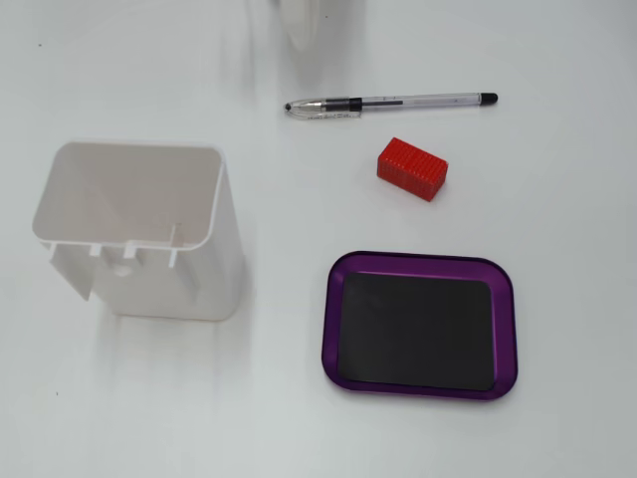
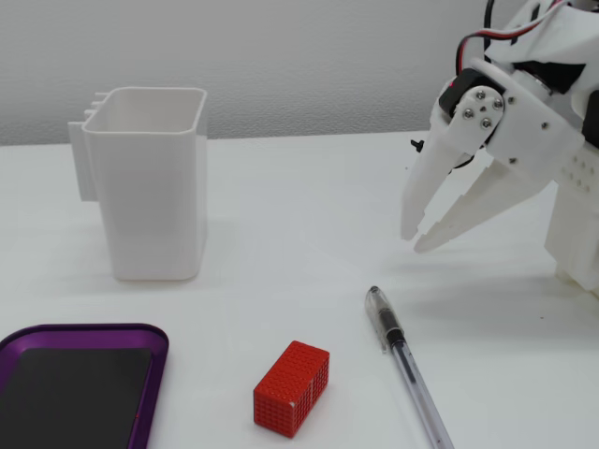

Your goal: Pick up the cube and place it in the box.

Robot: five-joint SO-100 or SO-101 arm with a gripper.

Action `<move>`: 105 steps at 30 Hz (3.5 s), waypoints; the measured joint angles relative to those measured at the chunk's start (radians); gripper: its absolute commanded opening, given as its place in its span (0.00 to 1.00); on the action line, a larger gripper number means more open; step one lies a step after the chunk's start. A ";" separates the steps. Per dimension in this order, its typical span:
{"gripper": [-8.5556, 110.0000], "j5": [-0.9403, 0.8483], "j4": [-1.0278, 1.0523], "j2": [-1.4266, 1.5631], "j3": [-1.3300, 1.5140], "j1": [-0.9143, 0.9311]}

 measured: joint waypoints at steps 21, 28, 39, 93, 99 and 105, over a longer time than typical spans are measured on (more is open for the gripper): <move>0.33 0.448 -0.037 -1.129 -0.842 -0.296; 0.33 0.494 -0.140 -1.193 -0.842 -0.333; 0.33 0.531 -0.278 -1.227 -0.758 -0.339; 0.07 0.245 -0.104 -1.330 -1.022 -0.422; 0.07 -0.072 -0.241 -1.200 -1.034 -0.360; 0.07 -0.236 -0.545 -1.206 -0.985 -0.324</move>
